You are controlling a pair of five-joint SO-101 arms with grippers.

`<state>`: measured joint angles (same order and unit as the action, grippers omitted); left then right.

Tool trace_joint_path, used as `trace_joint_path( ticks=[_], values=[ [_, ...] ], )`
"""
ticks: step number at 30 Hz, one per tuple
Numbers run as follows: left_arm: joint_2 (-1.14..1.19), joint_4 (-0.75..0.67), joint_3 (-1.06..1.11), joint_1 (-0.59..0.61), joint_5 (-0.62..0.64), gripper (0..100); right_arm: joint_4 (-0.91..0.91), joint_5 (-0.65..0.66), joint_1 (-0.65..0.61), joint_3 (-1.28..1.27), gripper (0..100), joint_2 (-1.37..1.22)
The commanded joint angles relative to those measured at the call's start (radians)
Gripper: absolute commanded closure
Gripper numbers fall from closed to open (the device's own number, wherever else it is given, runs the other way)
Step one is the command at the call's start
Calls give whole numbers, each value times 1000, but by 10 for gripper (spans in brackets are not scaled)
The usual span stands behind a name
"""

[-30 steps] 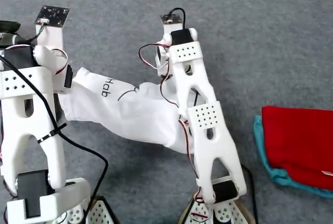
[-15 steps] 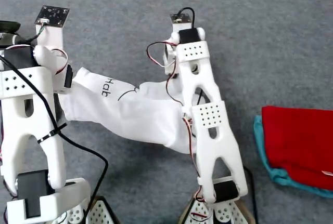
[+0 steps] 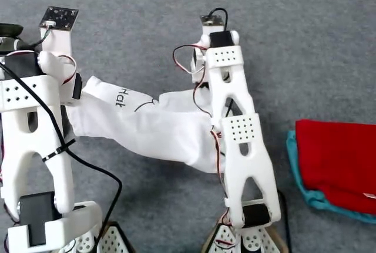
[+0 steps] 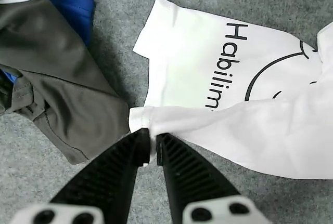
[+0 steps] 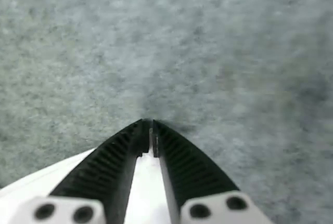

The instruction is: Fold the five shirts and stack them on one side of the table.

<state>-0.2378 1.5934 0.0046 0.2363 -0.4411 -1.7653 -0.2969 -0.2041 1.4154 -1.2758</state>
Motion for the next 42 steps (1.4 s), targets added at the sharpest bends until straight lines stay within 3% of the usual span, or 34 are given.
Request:
trace_joint_path(
  ticks=[1, 8, 18, 29, 42],
  values=[
    [-38, -38, -14, -11, 0, 981, -21, -8, 30, -1, 993, 197],
    [-39, -203, -106, -3, 133, 981, -15, -5, 68, 10, 993, 553],
    [-39, -209, -471, -2, 164, 981, 222, 75, 111, -2, 993, 1130],
    [-245, 11, -738, -5, 161, 981, 270, 204, 125, -2, 994, 1463],
    [-631, 51, -738, -9, 160, 981, 451, 318, 407, -2, 994, 1690]
  ],
)
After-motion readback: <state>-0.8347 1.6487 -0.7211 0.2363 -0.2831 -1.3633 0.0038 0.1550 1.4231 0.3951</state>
